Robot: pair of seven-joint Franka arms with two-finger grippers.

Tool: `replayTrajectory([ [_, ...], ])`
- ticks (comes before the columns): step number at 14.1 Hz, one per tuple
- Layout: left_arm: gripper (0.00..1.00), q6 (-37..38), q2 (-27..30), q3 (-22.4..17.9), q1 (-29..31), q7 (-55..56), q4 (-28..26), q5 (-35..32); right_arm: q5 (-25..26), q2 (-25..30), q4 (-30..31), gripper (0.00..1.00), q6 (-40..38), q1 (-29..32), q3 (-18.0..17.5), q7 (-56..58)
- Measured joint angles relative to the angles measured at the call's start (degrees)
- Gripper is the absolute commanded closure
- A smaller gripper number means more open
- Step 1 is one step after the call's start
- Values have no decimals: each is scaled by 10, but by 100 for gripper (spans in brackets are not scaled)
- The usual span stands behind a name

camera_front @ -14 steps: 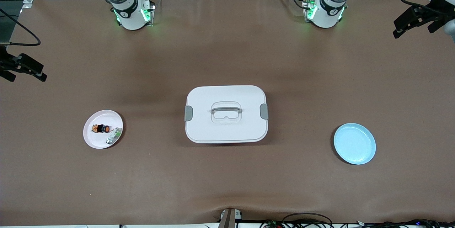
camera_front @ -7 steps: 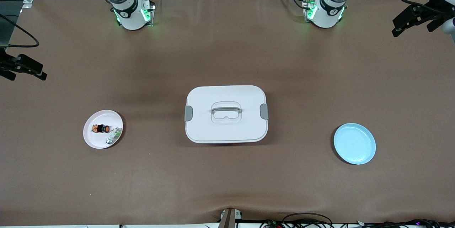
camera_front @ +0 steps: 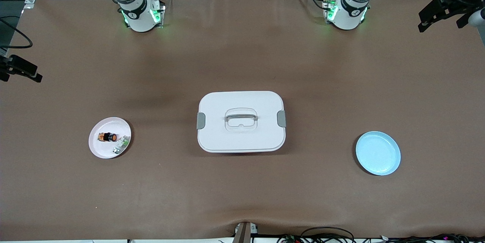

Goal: Transfer orange switch to right arm and place

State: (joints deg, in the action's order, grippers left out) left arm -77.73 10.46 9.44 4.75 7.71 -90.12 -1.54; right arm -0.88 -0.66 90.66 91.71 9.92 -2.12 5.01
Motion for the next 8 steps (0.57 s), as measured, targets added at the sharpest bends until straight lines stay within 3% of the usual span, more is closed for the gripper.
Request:
replayTrajectory([
  [8,0,0,0,0,0,-1,12,0,0,0,0,0,0,0,-2,0],
])
